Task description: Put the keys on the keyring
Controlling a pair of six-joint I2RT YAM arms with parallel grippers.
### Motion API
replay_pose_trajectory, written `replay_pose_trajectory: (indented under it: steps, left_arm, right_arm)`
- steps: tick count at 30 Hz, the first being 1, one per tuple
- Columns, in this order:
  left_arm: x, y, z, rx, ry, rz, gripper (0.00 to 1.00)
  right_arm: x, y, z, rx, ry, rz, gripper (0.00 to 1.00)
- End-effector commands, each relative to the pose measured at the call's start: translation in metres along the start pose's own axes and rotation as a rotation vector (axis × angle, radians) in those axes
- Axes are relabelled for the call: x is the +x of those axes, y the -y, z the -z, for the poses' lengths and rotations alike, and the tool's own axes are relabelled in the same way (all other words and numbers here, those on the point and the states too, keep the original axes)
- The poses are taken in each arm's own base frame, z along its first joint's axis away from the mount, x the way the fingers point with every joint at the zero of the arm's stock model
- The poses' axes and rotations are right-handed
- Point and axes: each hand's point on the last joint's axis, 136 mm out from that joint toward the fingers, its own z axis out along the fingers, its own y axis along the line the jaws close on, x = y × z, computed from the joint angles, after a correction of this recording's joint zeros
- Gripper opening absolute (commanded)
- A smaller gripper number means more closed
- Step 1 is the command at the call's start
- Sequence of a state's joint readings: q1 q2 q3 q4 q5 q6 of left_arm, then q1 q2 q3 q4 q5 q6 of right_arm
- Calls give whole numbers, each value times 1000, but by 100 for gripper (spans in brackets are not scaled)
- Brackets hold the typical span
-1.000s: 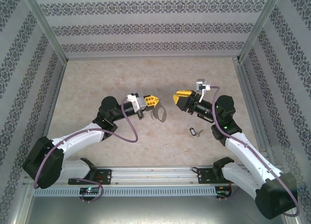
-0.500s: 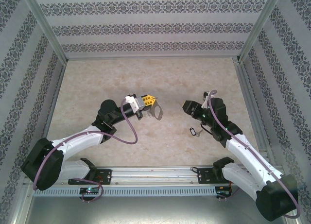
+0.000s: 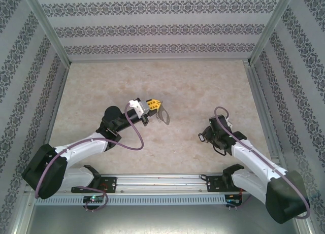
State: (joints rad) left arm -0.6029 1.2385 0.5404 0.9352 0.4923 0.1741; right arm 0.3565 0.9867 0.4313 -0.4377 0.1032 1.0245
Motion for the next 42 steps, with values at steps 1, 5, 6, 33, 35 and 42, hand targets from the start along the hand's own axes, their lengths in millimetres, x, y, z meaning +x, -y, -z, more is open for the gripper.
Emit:
replay_pose_trajectory:
  steps: [1,5,6,33,35,42]
  left_arm:
    - [-26,4,3,6,97,-5,0]
    - [-26,5,5,8,101,-3,0]
    - [-26,6,5,10,101,-2,0]
    - [-25,6,8,6,99,-16,0]
    - [-26,6,8,5,101,-16,0]
    - [-27,6,8,5,104,-14,0]
  right_arm:
    - [3,6,-7,37,6,-38,40]
    - [3,3,-11,36,7,-35,34]
    - [3,2,-11,32,9,-35,34]
    - [15,-12,-22,-4,-33,-9,26]
    - [17,-11,-21,-7,-36,-9,26]
    - [20,-2,-16,13,-36,-9,26]
